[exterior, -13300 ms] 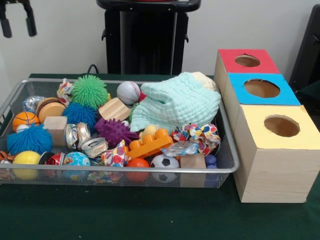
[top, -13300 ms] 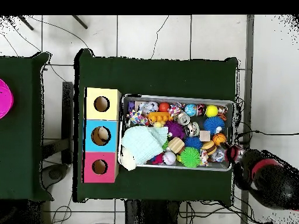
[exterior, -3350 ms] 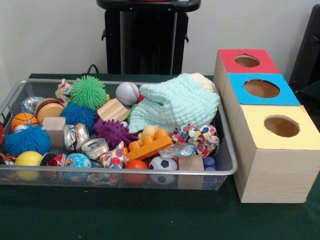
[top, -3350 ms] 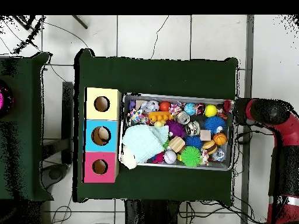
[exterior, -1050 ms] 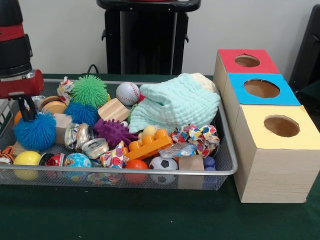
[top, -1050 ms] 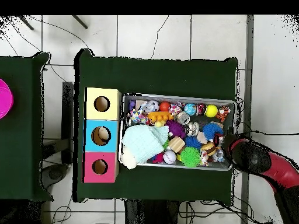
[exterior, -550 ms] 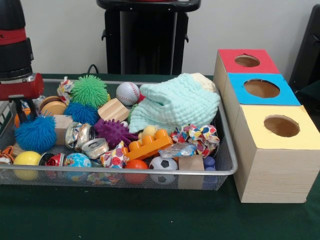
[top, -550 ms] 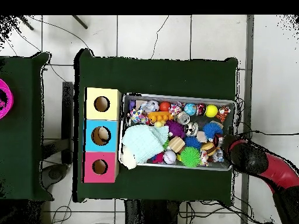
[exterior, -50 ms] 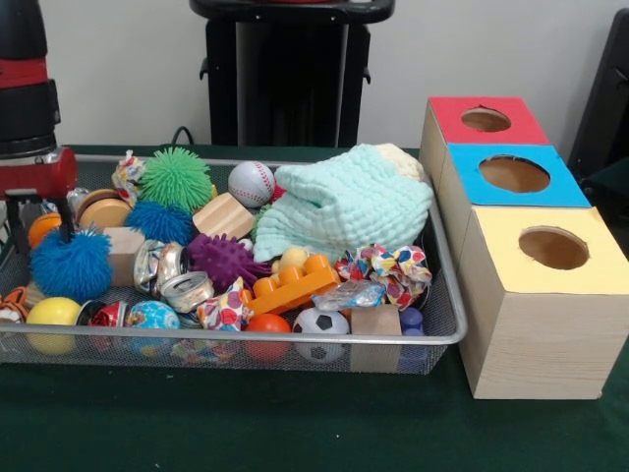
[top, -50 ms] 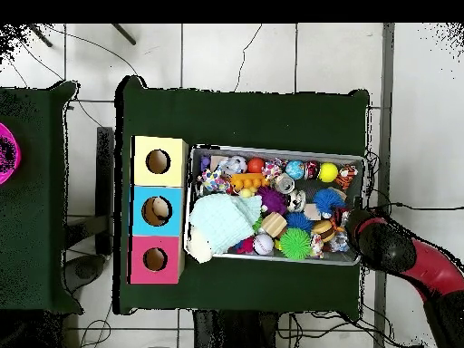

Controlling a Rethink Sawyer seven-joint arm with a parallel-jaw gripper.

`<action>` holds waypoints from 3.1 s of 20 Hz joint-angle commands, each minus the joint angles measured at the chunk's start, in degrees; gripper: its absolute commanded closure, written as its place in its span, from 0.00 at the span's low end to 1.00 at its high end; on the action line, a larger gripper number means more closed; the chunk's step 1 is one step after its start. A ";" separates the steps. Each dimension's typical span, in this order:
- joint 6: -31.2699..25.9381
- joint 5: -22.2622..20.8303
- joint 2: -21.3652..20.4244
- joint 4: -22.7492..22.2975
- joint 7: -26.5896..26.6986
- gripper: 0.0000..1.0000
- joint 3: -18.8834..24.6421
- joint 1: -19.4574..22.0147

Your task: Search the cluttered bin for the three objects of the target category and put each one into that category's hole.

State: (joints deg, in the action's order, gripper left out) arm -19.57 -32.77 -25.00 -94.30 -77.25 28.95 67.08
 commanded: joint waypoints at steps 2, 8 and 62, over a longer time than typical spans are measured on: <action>-2.25 -0.07 2.54 1.76 -1.94 0.00 -1.01 0.16; -9.65 2.32 1.35 5.72 2.31 0.00 0.69 0.75; -18.26 -2.64 13.03 28.26 11.37 0.00 6.73 -4.71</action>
State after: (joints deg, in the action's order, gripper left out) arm -35.73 -30.65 -16.19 -75.52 -77.24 35.97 64.82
